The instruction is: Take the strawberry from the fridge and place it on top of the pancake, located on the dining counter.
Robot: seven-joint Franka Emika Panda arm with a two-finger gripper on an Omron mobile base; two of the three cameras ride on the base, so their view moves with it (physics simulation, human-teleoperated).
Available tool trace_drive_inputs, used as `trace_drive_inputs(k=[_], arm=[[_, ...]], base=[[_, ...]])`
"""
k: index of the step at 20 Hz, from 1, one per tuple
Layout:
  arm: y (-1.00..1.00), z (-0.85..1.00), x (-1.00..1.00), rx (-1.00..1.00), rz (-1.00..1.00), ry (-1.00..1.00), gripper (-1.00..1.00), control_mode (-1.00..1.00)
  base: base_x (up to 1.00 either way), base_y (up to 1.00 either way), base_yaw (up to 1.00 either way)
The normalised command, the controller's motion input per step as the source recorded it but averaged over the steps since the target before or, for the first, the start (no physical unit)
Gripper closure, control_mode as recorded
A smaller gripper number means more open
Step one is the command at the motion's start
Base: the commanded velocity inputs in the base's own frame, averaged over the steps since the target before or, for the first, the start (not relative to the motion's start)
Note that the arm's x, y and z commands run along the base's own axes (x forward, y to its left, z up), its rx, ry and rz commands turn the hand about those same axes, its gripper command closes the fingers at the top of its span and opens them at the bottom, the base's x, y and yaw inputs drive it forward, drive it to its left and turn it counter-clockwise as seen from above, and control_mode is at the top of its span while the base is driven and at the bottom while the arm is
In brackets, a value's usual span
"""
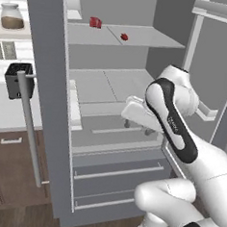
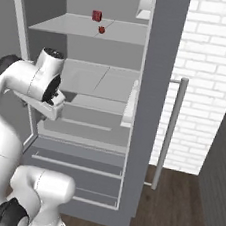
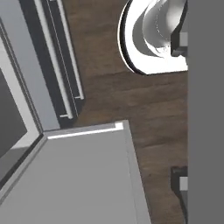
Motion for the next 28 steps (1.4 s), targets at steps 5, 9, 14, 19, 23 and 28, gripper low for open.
trace_drive_inputs(k=[5, 9, 14, 19, 23, 28], arm=[[-0.74, -0.02, -0.37, -0.64, 0.33, 0.01, -1.0, -1.0], [-0.19, -0.09, -0.72, -0.39, 0.31, -0.03, -1.0, -1.0], [-0.17, -0.09, -0.9, -0.01, 0.07, -0.14, -1.0, -1.0], [-0.22, 0.03, -0.09, 0.35, 0.0, -0.3, -1.0, -1.0], [-0.15, 0.08, 0.0, 0.16, -0.01, -0.33, -1.0, -1.0], [-0.02, 0.0, 0.0, 0.0, -0.11, 0.01, -1.0, -1.0]], base=[[0.0, 0.0, 0.0], [0.0, 0.0, 0.0], [0.0, 0.0, 0.0], [0.0, 0.0, 0.0], [0.0, 0.0, 0.0], [0.0, 0.0, 0.0]])
